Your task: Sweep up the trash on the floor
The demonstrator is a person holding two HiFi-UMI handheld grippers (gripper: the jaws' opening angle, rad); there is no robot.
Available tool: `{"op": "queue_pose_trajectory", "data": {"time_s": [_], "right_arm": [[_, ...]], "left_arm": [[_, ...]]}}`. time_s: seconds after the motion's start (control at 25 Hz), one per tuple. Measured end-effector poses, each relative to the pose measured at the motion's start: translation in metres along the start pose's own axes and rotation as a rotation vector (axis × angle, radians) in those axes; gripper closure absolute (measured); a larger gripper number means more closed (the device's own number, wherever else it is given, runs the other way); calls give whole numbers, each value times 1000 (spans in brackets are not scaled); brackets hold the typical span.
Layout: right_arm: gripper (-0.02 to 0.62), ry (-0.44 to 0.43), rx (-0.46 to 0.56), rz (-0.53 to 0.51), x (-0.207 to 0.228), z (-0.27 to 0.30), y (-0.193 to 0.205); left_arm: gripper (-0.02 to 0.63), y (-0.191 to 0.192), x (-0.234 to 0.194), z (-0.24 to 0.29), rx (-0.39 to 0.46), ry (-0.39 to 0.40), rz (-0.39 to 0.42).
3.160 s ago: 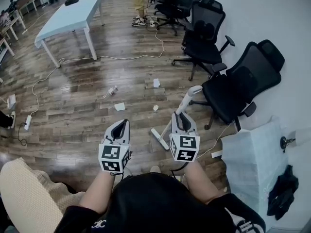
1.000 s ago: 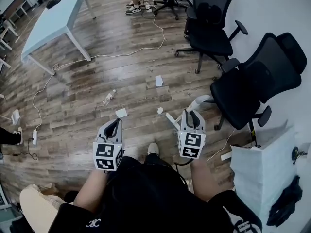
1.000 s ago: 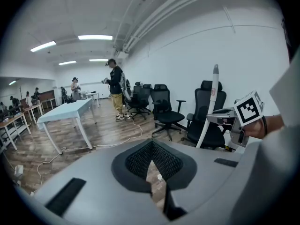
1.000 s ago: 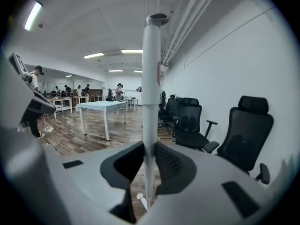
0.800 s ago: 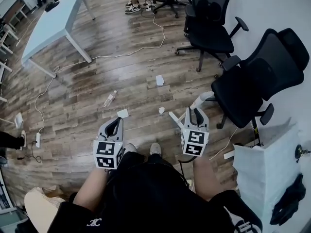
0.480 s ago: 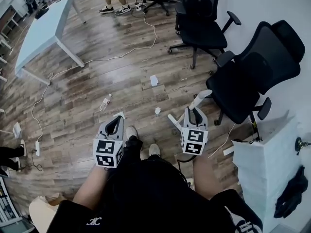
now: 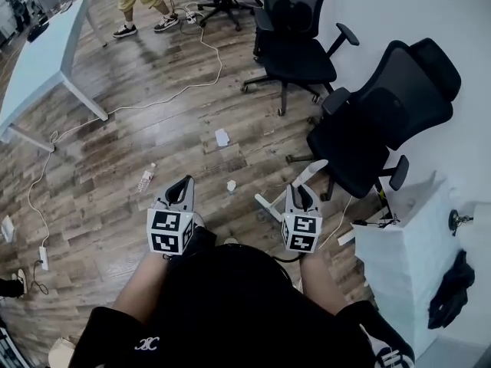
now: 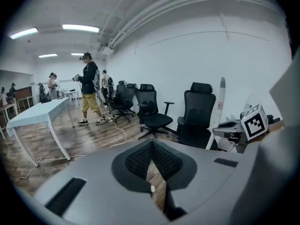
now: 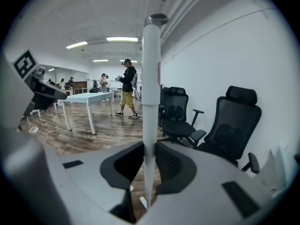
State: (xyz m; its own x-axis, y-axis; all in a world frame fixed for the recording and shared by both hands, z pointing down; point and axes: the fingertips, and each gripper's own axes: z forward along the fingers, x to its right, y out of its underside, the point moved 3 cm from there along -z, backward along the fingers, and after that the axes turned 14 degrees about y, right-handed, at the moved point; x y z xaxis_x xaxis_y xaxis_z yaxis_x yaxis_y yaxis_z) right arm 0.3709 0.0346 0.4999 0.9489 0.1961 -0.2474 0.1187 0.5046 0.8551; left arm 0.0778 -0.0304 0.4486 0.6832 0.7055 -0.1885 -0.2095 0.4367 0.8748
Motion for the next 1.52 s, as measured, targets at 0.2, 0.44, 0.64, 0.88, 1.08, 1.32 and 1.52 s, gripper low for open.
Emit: {"op": "queue_pose_trajectory", "data": {"time_s": [0.2, 0.44, 0.64, 0.88, 1.08, 1.32, 1.52], "right_arm": [[509, 62, -52, 1, -18, 16, 3], [508, 57, -106, -58, -53, 46, -1], [508, 81, -163, -82, -85, 71, 0], [505, 80, -221, -132, -116, 102, 2], [503, 18, -259, -221, -129, 124, 9], [502, -50, -302, -303, -125, 141, 13], [502, -118, -293, -353, -111, 141, 14]], "left_arm": [[611, -3, -36, 10, 2, 43, -20], [611, -2, -80, 19, -12, 71, -22], [611, 0, -122, 22, -35, 91, -37], [611, 5, -161, 26, -62, 101, -54], [611, 8, -178, 29, -83, 55, -83], [611, 6, -179, 23, -76, -23, -133], [611, 6, -167, 22, -85, -84, -154]]}}
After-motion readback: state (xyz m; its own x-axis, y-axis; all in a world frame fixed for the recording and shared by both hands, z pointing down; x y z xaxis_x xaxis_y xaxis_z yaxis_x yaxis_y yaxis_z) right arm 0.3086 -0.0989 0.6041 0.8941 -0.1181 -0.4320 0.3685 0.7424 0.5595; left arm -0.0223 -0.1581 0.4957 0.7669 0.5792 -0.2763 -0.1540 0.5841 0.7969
